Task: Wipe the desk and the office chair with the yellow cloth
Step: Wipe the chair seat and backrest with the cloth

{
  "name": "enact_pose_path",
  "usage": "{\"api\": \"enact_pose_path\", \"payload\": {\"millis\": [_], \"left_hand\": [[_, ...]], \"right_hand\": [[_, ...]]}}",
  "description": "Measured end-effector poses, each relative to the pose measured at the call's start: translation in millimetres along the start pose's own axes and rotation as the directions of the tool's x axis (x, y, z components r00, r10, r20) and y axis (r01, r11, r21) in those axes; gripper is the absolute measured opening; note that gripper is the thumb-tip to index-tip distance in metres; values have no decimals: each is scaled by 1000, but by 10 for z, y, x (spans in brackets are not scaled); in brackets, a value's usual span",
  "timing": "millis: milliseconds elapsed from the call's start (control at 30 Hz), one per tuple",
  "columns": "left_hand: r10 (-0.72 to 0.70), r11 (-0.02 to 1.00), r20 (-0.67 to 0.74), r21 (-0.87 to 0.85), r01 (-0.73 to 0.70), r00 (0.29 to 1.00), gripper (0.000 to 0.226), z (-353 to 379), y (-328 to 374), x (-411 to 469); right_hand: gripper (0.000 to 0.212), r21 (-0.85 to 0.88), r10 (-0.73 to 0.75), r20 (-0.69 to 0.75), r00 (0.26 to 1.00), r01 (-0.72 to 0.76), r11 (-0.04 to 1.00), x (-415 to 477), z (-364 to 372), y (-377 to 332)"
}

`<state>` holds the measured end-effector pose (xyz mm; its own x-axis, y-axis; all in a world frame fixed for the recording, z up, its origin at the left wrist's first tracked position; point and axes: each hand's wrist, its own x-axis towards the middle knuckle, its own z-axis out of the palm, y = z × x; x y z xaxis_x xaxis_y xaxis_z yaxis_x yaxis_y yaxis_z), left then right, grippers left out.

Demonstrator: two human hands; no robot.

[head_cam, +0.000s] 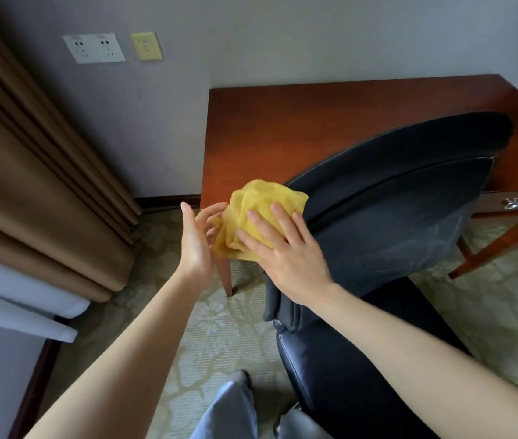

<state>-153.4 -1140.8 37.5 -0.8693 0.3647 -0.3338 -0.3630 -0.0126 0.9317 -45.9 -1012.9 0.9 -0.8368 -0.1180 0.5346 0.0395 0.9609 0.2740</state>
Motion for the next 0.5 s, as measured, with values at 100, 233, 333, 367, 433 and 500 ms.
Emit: {"api": "enact_pose_path", "payload": {"millis": [100, 233, 333, 367, 433, 500], "left_hand": [[64, 994, 1, 92, -64, 998, 66, -104, 116, -36], [154, 936, 131, 299, -188, 979, 51, -54, 272, -155], [188, 841, 317, 437, -319, 930, 44, 154, 353, -249], [173, 821, 373, 457, -343, 911, 44, 237, 366, -274], [121, 813, 457, 464, -353, 881, 46, 394, 358, -305], [93, 821, 485, 457, -343, 870, 49, 539, 318, -306]], "right_hand": [[42, -69, -142, 23, 990, 144, 987, -154, 94, -2], [54, -328, -313, 185, 932, 359, 874, -439, 257, -44], [56, -358, -358, 299, 885, 451, 817, -676, 303, 0], [54, -334, -379, 331, 864, 483, 810, -712, 305, 41], [48, -248, -440, 395, 807, 555, 794, -725, 294, 151], [37, -151, -500, 435, 749, 608, 780, -713, 235, 284]]}}
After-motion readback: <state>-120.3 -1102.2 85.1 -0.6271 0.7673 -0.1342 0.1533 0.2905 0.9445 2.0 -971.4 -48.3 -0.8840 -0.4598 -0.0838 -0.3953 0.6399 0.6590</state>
